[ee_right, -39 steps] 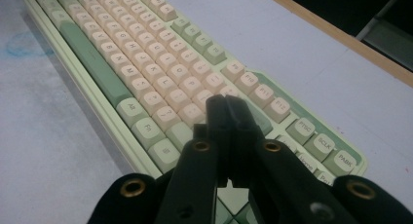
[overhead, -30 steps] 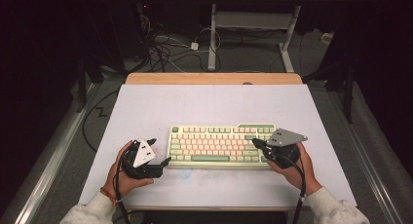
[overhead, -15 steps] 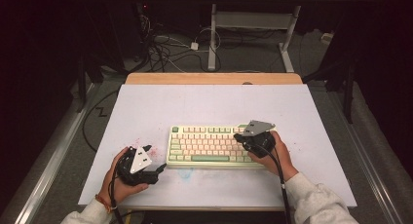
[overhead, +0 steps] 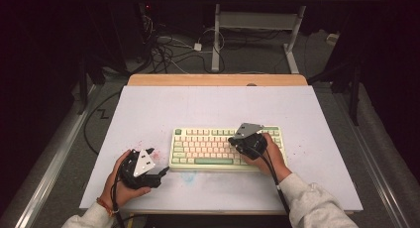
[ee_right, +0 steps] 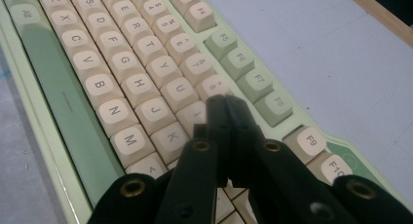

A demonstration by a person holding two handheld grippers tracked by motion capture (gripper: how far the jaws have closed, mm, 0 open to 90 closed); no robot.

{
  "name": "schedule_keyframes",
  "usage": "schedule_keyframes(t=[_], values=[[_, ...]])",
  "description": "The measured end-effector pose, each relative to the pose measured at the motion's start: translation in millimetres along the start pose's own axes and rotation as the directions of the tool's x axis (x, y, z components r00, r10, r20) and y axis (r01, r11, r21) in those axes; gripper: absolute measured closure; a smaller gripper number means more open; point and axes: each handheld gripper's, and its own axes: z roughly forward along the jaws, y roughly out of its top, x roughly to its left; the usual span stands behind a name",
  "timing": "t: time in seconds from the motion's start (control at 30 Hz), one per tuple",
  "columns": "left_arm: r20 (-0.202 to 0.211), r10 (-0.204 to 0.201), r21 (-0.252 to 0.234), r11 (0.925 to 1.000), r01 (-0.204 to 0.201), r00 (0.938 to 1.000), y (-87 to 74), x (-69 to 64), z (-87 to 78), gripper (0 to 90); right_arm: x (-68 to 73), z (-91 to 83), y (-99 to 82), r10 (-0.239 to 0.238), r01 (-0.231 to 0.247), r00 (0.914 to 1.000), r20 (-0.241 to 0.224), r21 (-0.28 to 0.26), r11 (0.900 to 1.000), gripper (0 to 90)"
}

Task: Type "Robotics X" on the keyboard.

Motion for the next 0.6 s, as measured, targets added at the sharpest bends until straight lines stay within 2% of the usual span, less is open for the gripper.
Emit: schedule_keyframes(t=[0.03,0.2,0.23,0.33,0.43,0.47,0.6], values=[[-0.002,0.003,0.001,1.0000,-0.003,1.0000,0.1,-0.1,0.1,20.7,0.2,1.9,0.6,-0.012,0.012,0.9999,-0.002,0.008,0.9999,90.0],[-0.003,0.007,0.003,1.0000,-0.007,1.0000,0.1,-0.1,-0.1,20.7,1.6,5.9,0.0,-0.007,0.006,1.0000,0.004,0.017,0.9998,90.0],[-0.001,0.006,0.003,1.0000,-0.006,1.0000,0.1,-0.1,0.0,20.7,1.3,7.6,-1.1,-0.012,0.012,0.9999,0.005,0.039,0.9992,90.0],[-0.002,0.012,0.007,0.9999,-0.012,0.9999,0.2,-1.2,0.5,20.7,0.9,6.7,-1.3,-0.007,0.007,1.0000,-0.001,0.036,0.9993,90.0],[-0.002,0.014,0.004,0.9999,-0.014,0.9999,0.5,-1.2,-0.1,20.7,-0.4,-6.1,1.8,0.009,-0.009,0.9999,-0.004,-0.023,0.9997,90.0],[0.000,0.010,0.001,0.9999,-0.010,0.9999,0.4,-1.2,-0.3,20.7,-0.4,-6.1,1.8,0.009,-0.009,0.9999,-0.004,-0.023,0.9997,90.0],[-0.001,0.006,0.003,1.0000,-0.006,1.0000,0.4,-0.9,0.6,21.0,-0.6,-23.2,4.5,0.024,-0.024,0.9997,-0.002,-0.086,0.9960,90.0]])
